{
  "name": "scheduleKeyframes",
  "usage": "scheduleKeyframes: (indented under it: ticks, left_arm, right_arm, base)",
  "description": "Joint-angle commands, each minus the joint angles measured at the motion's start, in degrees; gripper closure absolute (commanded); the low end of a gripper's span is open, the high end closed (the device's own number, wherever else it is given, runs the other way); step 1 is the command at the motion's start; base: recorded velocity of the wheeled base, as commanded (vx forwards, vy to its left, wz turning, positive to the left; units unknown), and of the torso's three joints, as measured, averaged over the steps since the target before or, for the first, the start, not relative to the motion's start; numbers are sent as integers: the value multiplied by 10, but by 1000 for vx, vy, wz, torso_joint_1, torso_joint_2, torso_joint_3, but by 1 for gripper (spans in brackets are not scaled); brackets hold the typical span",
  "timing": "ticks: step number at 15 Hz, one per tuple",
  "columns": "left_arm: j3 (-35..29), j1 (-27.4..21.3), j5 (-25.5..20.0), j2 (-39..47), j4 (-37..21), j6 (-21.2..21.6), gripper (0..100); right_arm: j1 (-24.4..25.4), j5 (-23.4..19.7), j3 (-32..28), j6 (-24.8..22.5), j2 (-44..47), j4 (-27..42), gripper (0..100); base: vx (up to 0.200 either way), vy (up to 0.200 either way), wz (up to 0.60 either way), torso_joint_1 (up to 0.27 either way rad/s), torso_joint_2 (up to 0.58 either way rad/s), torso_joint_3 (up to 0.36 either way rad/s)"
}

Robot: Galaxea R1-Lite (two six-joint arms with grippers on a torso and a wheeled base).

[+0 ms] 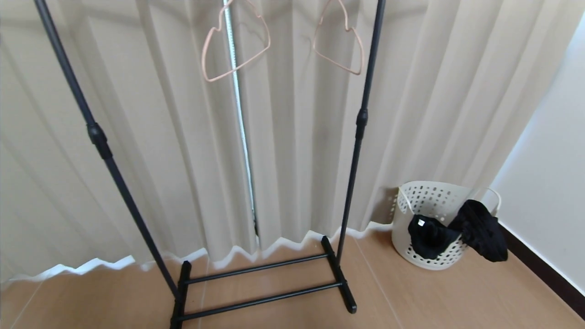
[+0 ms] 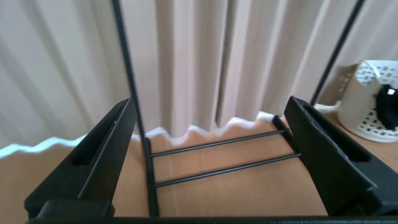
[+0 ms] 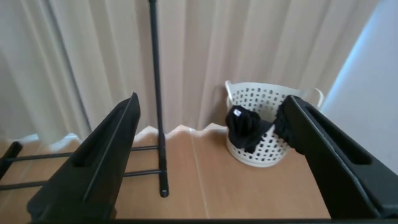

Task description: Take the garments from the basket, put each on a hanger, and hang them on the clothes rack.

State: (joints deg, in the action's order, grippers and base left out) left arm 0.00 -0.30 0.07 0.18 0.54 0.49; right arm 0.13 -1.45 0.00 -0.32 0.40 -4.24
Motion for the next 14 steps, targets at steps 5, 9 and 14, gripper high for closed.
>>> scheduleKeyframes:
  ticks: [5,9,14]
  left_arm:
    - [0,0,0,2,0,0,0]
    - [0,0,0,2,0,0,0]
    - [0,0,0,2,0,0,0]
  right_arm:
    - [0,0,0,0,0,-1,0]
    - [0,0,0,0,0,-1,0]
    - [0,0,0,0,0,-1,0]
  base:
    - [0,-160,0,2,2,1]
    - [150,-200,0,-1,7,0]
    - [200,-120,0,2,3,0]
